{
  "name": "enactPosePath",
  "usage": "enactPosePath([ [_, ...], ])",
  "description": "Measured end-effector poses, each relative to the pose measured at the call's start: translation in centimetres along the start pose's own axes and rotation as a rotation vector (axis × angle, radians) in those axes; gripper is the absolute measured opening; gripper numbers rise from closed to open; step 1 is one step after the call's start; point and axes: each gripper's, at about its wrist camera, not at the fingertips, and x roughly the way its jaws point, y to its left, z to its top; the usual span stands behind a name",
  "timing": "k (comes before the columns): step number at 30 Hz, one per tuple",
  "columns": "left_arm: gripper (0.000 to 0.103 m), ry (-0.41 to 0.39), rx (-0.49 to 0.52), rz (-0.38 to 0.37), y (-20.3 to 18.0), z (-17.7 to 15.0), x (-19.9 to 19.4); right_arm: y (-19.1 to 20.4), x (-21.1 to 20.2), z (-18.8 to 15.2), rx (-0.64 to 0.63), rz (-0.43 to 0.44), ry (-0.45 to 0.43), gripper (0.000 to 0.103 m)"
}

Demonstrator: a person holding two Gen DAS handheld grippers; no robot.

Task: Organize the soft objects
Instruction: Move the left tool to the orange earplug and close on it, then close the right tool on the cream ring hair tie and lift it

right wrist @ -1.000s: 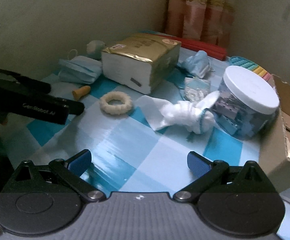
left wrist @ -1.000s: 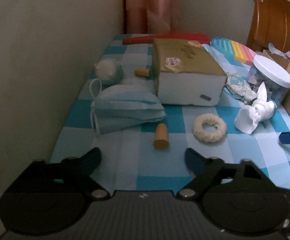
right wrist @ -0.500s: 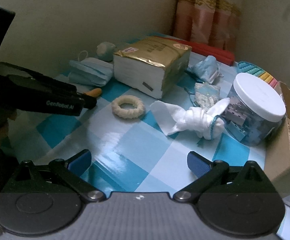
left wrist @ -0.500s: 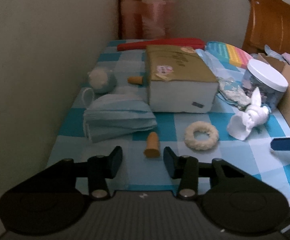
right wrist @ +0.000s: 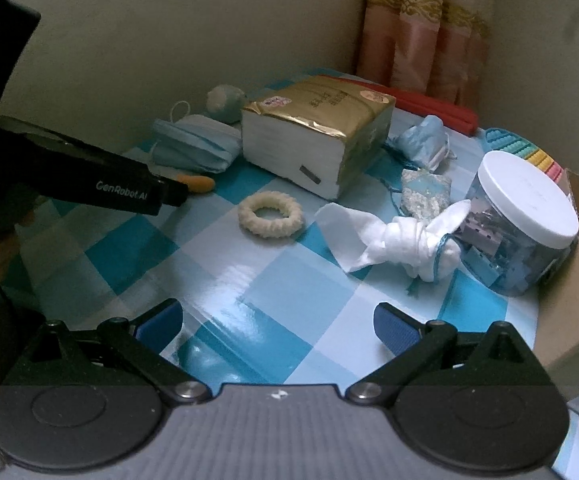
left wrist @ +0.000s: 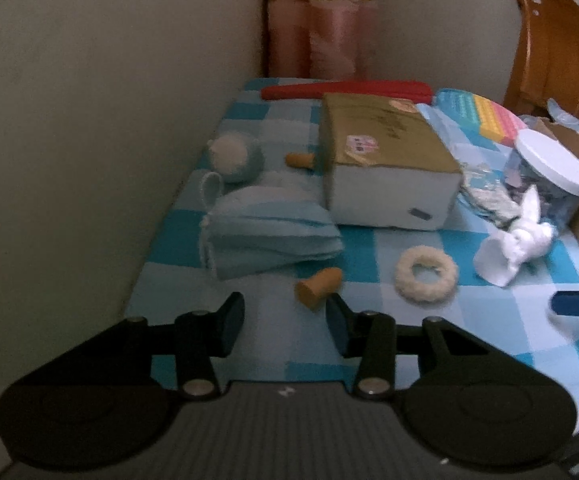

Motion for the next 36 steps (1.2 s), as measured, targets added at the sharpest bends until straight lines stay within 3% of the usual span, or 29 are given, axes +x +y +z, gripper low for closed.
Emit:
enactPosePath([
  [9,0.043,0.032,-0.02,-0.134,-1.5,0.3,0.0,-0.4,0.0,-0.5,0.009,-0.003,-0.001,0.103],
  [28,0.043,0.015,-0.048,-0.053,-2.2,1.6,1.7,-0.6,0.3,-0.9,-0.009,0.016,0.002,0.103],
  [33,0.028,0.009,-0.034,-0.015,-2.7,1.8,2.1,-0.5,0.1,-0.9,-0.015,0.032,-0.003,0.103],
  [36,0.027,0.002,-0.052,-0.002,-2.4,1.8,2.1,-0.5,0.2,-0.8,-0.023,0.034,-0.004,0.103],
])
